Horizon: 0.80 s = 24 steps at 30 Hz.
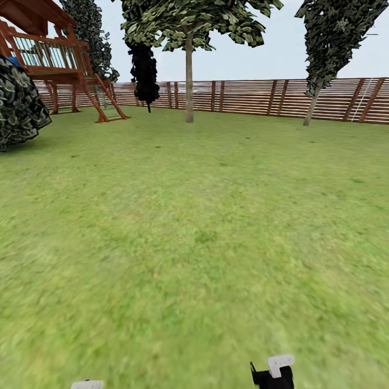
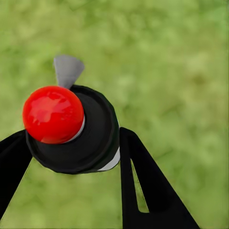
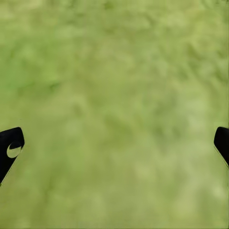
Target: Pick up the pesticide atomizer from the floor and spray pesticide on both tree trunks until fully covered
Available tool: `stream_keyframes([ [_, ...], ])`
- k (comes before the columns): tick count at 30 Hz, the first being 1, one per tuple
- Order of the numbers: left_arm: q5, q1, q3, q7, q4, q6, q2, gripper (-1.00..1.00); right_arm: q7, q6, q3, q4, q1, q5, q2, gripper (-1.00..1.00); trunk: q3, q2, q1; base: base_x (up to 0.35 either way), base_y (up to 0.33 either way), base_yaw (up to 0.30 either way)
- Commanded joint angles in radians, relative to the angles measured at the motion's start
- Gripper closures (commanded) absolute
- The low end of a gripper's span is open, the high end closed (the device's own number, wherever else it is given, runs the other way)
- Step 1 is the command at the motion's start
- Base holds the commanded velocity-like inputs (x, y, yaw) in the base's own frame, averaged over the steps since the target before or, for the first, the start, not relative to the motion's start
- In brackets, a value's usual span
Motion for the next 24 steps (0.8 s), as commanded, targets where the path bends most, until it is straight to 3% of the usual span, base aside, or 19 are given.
stream_keyframes([
  [1, -0.010, 0.000, 0.009, -0.002, 0.001, -0.003, 0.000, 1.00, -0.009, -0.001, 0.006, 0.001, -0.001, 0.008, 0.000, -1.00, -0.001, 0.000, 0.000, 0.340, 0.000, 0.000],
  [24, -0.010, -0.001, 0.009, -0.002, 0.001, -0.004, 0.000, 1.00, -0.009, -0.001, 0.006, 0.001, -0.001, 0.008, 0.004, -1.00, -0.001, 0.000, 0.000, 0.340, 0.000, 0.025],
])
